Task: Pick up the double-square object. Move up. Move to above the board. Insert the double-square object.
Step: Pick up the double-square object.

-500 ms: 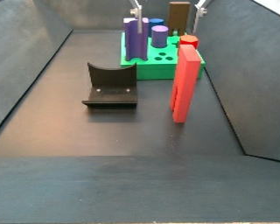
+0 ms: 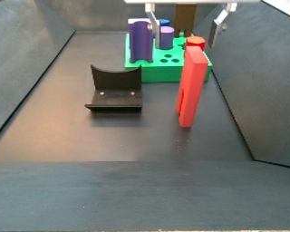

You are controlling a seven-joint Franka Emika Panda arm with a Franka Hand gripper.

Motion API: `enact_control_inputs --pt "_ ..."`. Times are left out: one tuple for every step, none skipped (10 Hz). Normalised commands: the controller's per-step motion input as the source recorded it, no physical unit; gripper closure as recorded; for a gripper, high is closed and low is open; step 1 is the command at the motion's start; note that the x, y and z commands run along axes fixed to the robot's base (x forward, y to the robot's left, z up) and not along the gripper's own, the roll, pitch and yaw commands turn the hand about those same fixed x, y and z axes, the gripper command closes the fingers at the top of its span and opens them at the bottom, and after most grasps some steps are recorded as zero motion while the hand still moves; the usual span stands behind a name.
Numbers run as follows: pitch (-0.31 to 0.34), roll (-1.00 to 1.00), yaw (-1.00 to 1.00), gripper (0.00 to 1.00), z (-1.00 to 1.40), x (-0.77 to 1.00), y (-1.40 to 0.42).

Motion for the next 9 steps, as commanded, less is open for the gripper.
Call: enact_control_inputs --pt "-0.151 -0.16 0.00 0.00 -0.57 0.00 0.19" --pt "-0.197 -0.13 0.00 0.00 -0.69 -0.02 0.03" --pt "-0.180 -0.17 0.00 0.00 -0.66 -0.05 0.00" --pt "-0.180 -0.16 0.00 0.00 -0.62 -0.13 -0.03" --pt "-0.133 -0.13 0.00 0.00 -0.13 0.00 0.00" --pt "-0.011 -0.03 0.00 0.00 0.00 0.00 0.00" --pt "0.000 0.00 0.00 0.00 0.00 0.00 0.00" --pt "0.000 0.00 0.00 1.00 0.00 0.00 0.00" --pt "0.000 0.00 0.00 1.00 0.00 0.00 0.00"
